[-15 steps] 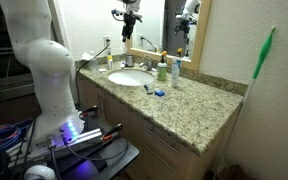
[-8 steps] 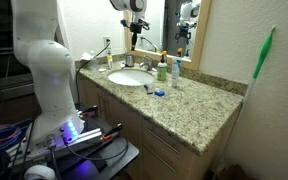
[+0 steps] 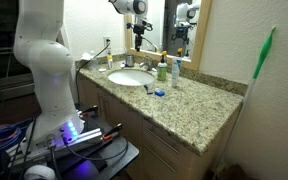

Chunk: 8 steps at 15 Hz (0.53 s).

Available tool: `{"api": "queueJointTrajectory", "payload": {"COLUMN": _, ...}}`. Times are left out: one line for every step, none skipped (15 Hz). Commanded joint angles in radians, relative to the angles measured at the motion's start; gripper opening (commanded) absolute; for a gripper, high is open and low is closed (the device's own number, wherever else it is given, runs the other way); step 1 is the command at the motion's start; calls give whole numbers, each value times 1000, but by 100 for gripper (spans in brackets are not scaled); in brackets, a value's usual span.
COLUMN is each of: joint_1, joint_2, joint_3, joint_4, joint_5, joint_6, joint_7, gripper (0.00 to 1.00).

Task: Open the tap, wet the shaving stick then close tap

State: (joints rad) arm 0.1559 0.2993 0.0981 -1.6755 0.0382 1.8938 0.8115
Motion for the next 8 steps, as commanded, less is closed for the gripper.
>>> {"api": "queueJointTrajectory", "payload": {"joint_1": 7, "joint_2": 62, "joint_3": 2, "joint_4": 52, "joint_5": -5, "joint_6": 67, "joint_7": -182, "gripper": 100}}
{"api": "queueJointTrajectory", "payload": {"joint_1": 5, "joint_2": 76, "joint_3": 3, "joint_4": 67, "joint_5": 6, "joint_6": 95, "joint_7": -232, "gripper": 100}}
{"api": "queueJointTrajectory", "payload": {"joint_1": 8, "joint_2": 95, "joint_3": 3, "joint_4": 91, "joint_5": 4, "joint_6": 122, "joint_7": -278, "gripper": 100}}
{"api": "queueJointTrajectory", "payload": {"joint_1": 13, "joint_2": 116, "joint_3": 1, "joint_4": 123, "joint_5": 7, "joint_6": 129, "joint_7": -304, "gripper": 100}}
{"api": "queueJointTrajectory", "payload": {"joint_1": 24, "joint_2": 141, "joint_3": -8, "joint_4": 154, "joint_5": -6, "joint_6": 145, "joint_7": -299, "gripper": 100}}
{"api": "queueJointTrajectory", "payload": {"joint_1": 39, "joint_2": 159, "joint_3": -23, "joint_4": 181, "joint_5": -3, "joint_6": 158, "joint_7": -221, "gripper": 100}}
{"api": "queueJointTrajectory", "payload": {"joint_1": 30, "joint_2": 102, "joint_3": -19, "joint_4": 106, "joint_5": 8, "joint_6": 141, "joint_7": -256, "gripper": 100}}
{"api": "queueJointTrajectory", "payload": {"joint_1": 36, "joint_2": 121, "joint_3": -23, "joint_4": 131, "joint_5": 8, "joint_6": 149, "joint_7": -242, "gripper": 100}}
